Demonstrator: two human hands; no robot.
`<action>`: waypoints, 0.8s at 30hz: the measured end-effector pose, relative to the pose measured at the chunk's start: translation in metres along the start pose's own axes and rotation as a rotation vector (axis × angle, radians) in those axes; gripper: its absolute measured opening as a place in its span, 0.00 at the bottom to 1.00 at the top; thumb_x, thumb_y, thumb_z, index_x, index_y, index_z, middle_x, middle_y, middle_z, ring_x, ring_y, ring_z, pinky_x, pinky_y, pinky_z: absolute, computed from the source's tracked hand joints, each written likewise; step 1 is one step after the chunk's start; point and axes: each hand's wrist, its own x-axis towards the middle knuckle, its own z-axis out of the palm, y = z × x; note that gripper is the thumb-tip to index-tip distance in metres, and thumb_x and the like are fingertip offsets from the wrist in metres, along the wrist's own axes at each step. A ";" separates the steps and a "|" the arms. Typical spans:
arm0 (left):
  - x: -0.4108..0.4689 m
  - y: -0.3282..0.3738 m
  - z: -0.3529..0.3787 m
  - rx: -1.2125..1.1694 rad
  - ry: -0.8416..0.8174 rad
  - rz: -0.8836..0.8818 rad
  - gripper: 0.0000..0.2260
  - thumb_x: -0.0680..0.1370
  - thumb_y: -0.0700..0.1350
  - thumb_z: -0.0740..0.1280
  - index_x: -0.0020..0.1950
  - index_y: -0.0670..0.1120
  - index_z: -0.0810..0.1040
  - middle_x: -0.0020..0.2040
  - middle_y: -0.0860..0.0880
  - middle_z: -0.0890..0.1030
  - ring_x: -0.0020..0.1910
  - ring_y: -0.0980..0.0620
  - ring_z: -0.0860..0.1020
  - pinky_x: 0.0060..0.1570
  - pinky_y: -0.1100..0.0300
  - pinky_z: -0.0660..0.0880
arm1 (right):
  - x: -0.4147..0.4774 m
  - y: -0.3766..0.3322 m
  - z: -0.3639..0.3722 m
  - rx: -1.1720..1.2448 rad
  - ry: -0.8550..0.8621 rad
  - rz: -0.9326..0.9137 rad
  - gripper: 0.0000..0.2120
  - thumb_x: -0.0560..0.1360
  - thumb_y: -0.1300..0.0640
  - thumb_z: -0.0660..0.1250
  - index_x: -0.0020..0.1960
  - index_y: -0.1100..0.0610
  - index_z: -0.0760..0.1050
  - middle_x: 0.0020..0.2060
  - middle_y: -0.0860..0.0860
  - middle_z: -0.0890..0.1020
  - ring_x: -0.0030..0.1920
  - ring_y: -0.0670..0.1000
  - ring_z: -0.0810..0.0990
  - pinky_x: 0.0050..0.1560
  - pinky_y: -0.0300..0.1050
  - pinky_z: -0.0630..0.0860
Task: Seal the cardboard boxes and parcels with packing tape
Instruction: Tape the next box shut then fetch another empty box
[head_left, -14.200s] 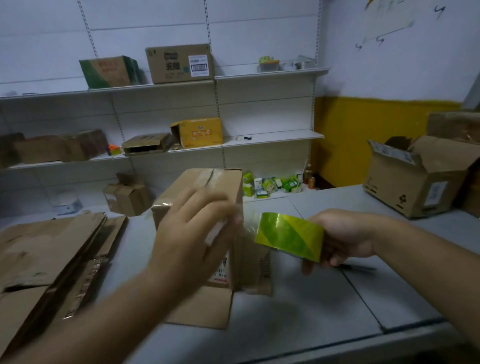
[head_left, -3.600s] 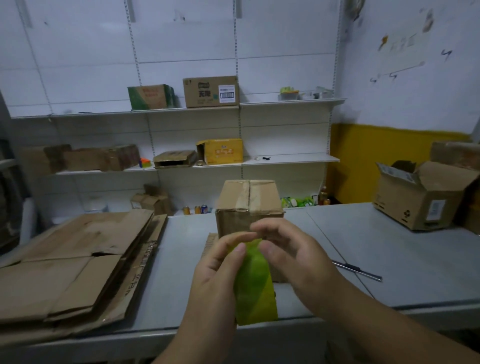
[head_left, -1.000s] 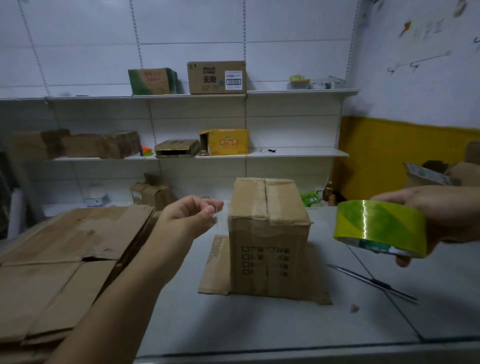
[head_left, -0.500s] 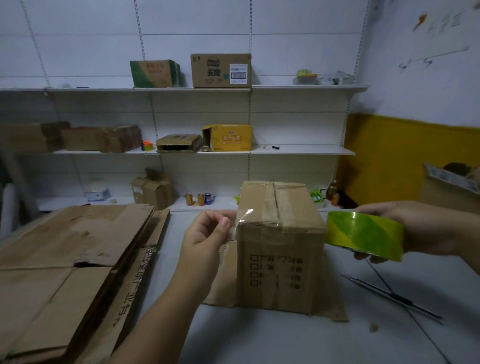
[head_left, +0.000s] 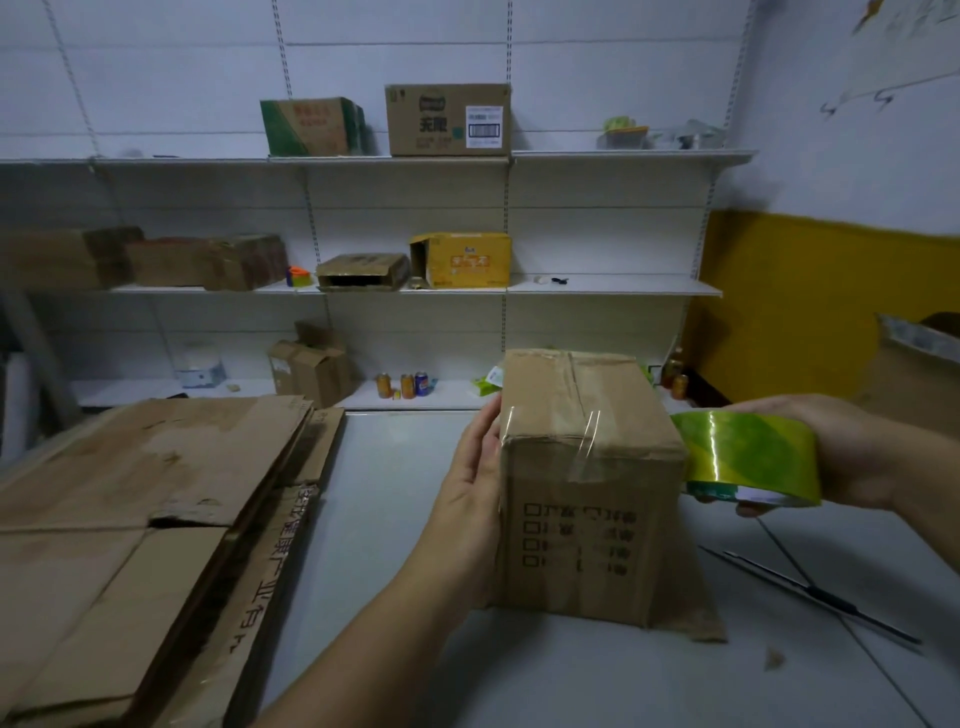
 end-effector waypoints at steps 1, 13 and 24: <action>0.000 -0.001 -0.005 0.065 0.000 0.042 0.12 0.78 0.58 0.54 0.59 0.71 0.67 0.62 0.61 0.73 0.57 0.65 0.74 0.45 0.72 0.76 | 0.000 0.000 0.000 -0.001 -0.001 -0.004 0.13 0.80 0.61 0.54 0.52 0.61 0.78 0.36 0.62 0.84 0.31 0.59 0.83 0.27 0.50 0.80; 0.034 0.025 -0.021 1.004 -0.255 0.927 0.22 0.82 0.55 0.51 0.61 0.43 0.78 0.60 0.47 0.80 0.63 0.51 0.75 0.59 0.50 0.73 | 0.007 0.002 -0.010 -0.028 -0.006 0.020 0.15 0.75 0.57 0.58 0.58 0.61 0.76 0.45 0.67 0.83 0.40 0.65 0.82 0.32 0.52 0.80; 0.023 0.082 -0.015 1.302 -0.534 0.477 0.31 0.70 0.68 0.51 0.71 0.65 0.48 0.73 0.65 0.57 0.65 0.69 0.56 0.68 0.64 0.60 | 0.010 0.003 -0.014 -0.048 -0.046 0.024 0.14 0.80 0.60 0.54 0.54 0.62 0.77 0.40 0.65 0.83 0.35 0.61 0.83 0.32 0.52 0.79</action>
